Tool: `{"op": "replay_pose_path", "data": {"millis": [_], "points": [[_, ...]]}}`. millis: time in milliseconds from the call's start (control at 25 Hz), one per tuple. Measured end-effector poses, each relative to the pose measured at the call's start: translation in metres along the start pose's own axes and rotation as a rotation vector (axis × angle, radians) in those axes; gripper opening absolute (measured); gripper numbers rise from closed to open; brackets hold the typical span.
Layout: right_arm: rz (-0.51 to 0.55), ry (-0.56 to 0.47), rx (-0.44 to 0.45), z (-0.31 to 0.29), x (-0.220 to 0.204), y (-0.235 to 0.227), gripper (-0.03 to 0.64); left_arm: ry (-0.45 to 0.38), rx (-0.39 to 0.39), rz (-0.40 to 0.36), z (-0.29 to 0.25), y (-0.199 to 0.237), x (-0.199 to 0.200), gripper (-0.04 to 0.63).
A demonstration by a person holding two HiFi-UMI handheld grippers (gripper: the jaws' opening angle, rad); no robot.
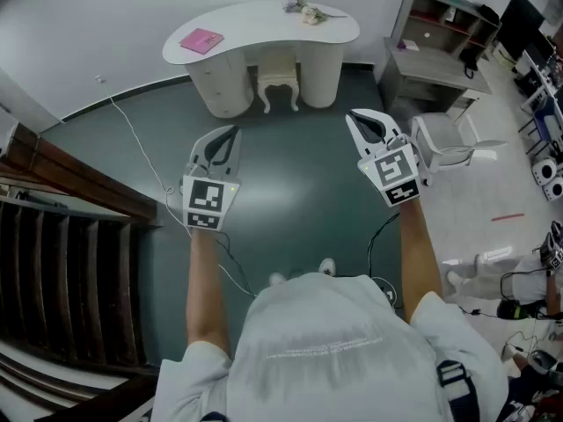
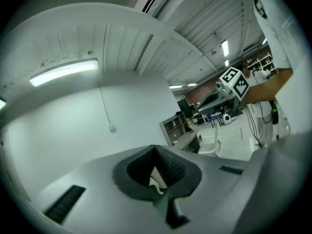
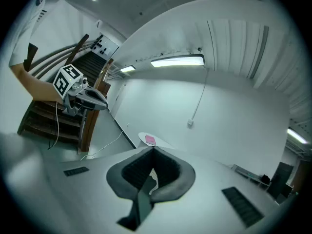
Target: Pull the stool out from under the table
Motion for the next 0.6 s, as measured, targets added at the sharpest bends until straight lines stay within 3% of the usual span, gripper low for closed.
{"op": "replay_pose_path", "data": {"millis": [360,600], "points": [[0.022,-0.056,0.080,0.004,-0.013,-0.014,0.008,0.035,-0.026,-0.067,-0.022,-0.024,0.012,0.011],[0.010,-0.070,0.125,0.003,-0.030,-0.043,0.008,0.069,-0.021,-0.070,-0.051,-0.043,0.019,0.011]]}}
Point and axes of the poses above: the fingertips, and each gripper's own axes: z backward along the fingers, y to its left, x out of its top, the point moved 4 cm from there along z, backward along the fingers, and after that the axes turned 14 degrees about -z, right-handed, at the moved point
